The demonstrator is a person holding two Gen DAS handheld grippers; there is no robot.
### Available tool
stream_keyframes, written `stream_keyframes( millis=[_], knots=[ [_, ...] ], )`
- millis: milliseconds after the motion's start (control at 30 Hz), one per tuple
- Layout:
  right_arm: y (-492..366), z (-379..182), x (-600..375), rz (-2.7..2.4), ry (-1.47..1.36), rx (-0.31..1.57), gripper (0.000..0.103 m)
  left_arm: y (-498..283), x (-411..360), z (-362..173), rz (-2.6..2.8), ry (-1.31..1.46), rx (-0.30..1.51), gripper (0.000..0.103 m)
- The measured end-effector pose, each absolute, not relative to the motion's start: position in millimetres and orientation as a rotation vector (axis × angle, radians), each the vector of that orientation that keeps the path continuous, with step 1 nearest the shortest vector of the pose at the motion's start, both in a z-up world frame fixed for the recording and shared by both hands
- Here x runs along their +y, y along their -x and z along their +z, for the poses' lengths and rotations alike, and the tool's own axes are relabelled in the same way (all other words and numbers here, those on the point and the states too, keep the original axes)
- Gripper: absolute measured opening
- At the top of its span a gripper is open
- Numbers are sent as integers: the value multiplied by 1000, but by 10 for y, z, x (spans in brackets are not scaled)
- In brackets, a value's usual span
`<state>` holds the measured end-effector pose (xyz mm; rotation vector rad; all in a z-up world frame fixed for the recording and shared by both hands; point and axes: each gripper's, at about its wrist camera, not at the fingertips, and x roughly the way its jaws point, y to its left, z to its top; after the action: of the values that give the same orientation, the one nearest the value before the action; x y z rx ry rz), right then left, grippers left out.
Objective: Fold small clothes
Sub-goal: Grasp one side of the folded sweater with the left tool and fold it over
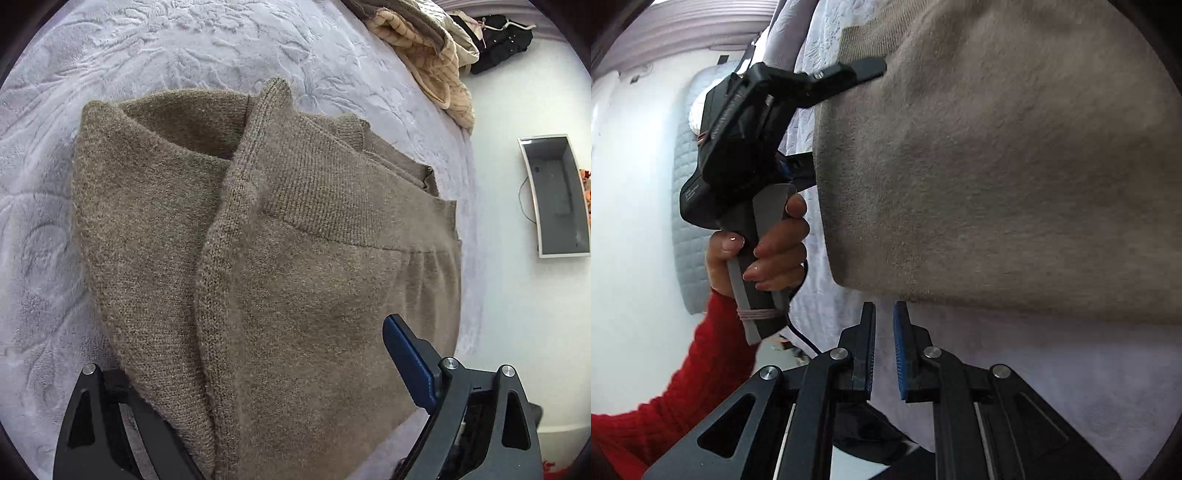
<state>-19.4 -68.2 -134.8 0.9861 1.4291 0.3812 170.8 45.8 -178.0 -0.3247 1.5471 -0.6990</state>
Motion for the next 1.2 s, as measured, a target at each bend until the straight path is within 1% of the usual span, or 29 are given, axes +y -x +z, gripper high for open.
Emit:
stream_keyframes(
  millis=[33, 67, 133, 167, 233, 267, 300, 333, 367, 400, 467, 567, 733, 967, 1067, 1133, 1200],
  knots=[
    [206, -1241, -769, 349, -924, 1415, 13, -1697, 439, -1764, -684, 300, 1539, 93],
    [215, -1134, -868, 306, -857, 1392, 13, -1678, 401, -1737, -671, 261, 1529, 91],
    [223, -954, -1074, 202, -715, 1342, 13, -1660, 328, -1757, -632, 164, 1516, 77],
    [223, -916, -1159, 151, -643, 1330, 12, -1643, 289, -1758, -611, 116, 1513, 73],
    [179, -978, -1335, 57, -546, 1352, 10, -1627, 260, -1743, -589, 85, 1497, 59],
    [183, -1036, -1389, 36, -536, 1364, 9, -1626, 256, -1729, -579, 87, 1489, 54],
    [185, -1143, -1439, 29, -535, 1386, 8, -1628, 259, -1719, -566, 88, 1486, 47],
    [191, -1266, -1480, 29, -530, 1411, 4, -1645, 278, -1721, -555, 100, 1485, 37],
    [197, -1367, -1460, 38, -514, 1424, 3, -1650, 302, -1705, -542, 115, 1483, 32],
    [214, -1421, -1419, 47, -484, 1419, 3, -1650, 320, -1683, -534, 129, 1481, 22],
    [163, -1431, -1335, 46, -436, 1408, 3, -1642, 335, -1593, -524, 160, 1467, 21],
    [171, -1418, -1282, 35, -448, 1387, 3, -1628, 307, -1423, -533, 199, 1436, 20],
    [349, -1458, -1437, 56, -667, 1324, 3, -1543, 12, -1032, -591, 241, 1371, 20],
    [560, -1375, -1579, 92, -791, 1287, 3, -1422, -763, -560, -686, 215, 1307, 20],
    [663, -1471, -1638, 90, -872, 1260, 3, -1356, -1178, -419, -727, 185, 1273, 20],
    [741, -1491, -1693, 84, -928, 1241, 4, -1302, -1456, -395, -753, 149, 1268, 20],
    [823, -1491, -1756, 82, -979, 1222, 4, -1234, -1822, -479, -770, 95, 1277, 20]
  ],
)
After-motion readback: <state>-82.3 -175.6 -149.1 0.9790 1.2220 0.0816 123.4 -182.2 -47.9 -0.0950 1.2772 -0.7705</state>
